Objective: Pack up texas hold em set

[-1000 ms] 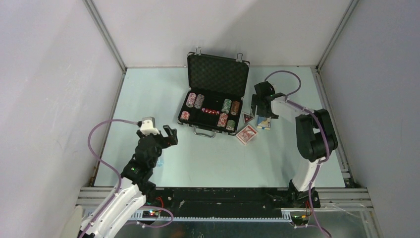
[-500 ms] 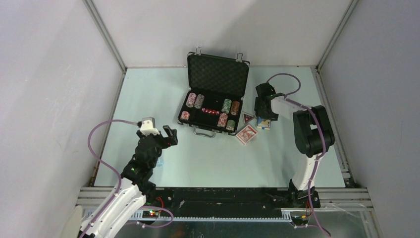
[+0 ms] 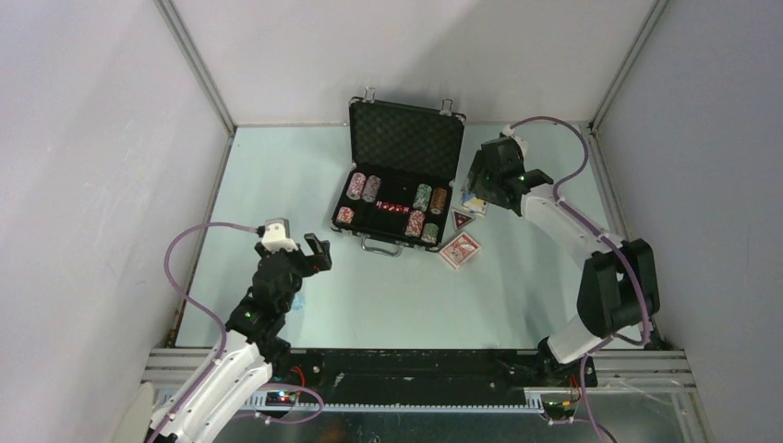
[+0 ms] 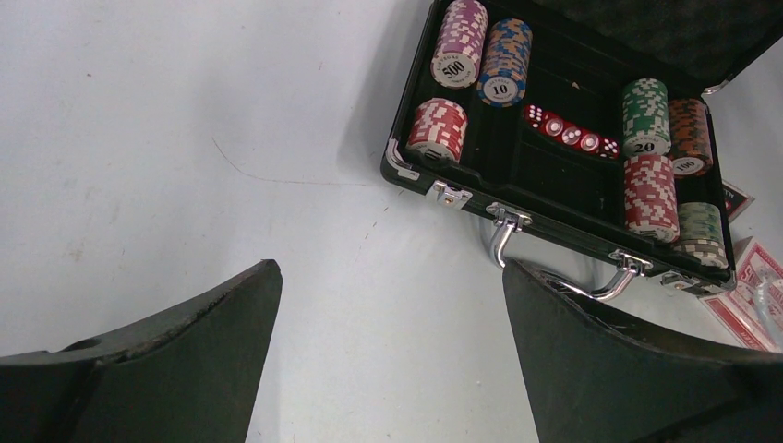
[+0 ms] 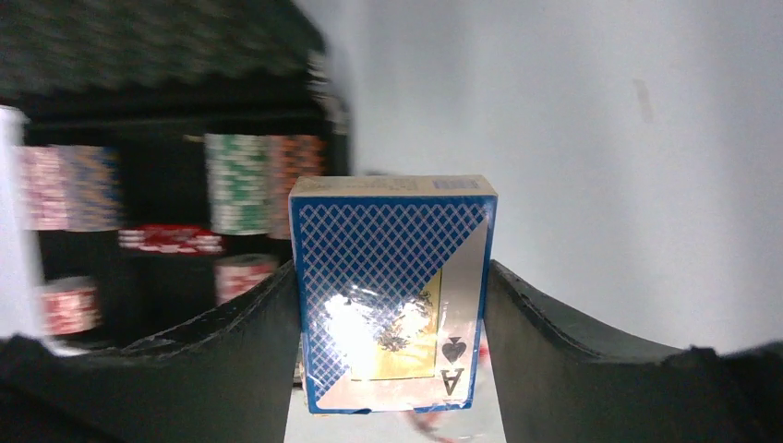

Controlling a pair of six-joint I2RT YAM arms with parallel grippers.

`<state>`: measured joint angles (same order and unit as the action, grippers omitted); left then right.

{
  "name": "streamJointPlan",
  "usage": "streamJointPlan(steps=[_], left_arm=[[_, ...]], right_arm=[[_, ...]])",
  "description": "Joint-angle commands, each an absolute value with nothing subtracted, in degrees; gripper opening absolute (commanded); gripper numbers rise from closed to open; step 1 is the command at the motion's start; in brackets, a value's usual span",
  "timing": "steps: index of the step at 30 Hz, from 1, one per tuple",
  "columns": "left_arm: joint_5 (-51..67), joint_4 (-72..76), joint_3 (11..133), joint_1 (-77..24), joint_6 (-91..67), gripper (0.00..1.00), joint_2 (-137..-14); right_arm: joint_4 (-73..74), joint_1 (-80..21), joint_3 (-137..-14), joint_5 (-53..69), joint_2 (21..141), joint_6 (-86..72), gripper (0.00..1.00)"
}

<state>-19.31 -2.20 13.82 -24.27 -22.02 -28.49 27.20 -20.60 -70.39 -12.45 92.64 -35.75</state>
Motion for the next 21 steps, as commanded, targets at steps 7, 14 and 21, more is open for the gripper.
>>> streamJointPlan(steps=[7, 14, 21], left_arm=[[-20.0, -1.3, 14.0, -24.4, -21.7, 0.97, -28.1], [-19.8, -1.3, 13.8, -24.5, -21.6, 0.97, -27.6], [-19.6, -1.0, 14.1, -24.4, -21.5, 0.97, -28.6]], right_arm=[[-2.6, -29.9, -71.7, 8.4, 93.0, -27.7, 0.27], [3.1, -30.6, -80.7, 13.2, 99.4, 2.1, 0.11], [21.9, -32.6, -97.7, 13.3, 110.9, 28.1, 0.01]])
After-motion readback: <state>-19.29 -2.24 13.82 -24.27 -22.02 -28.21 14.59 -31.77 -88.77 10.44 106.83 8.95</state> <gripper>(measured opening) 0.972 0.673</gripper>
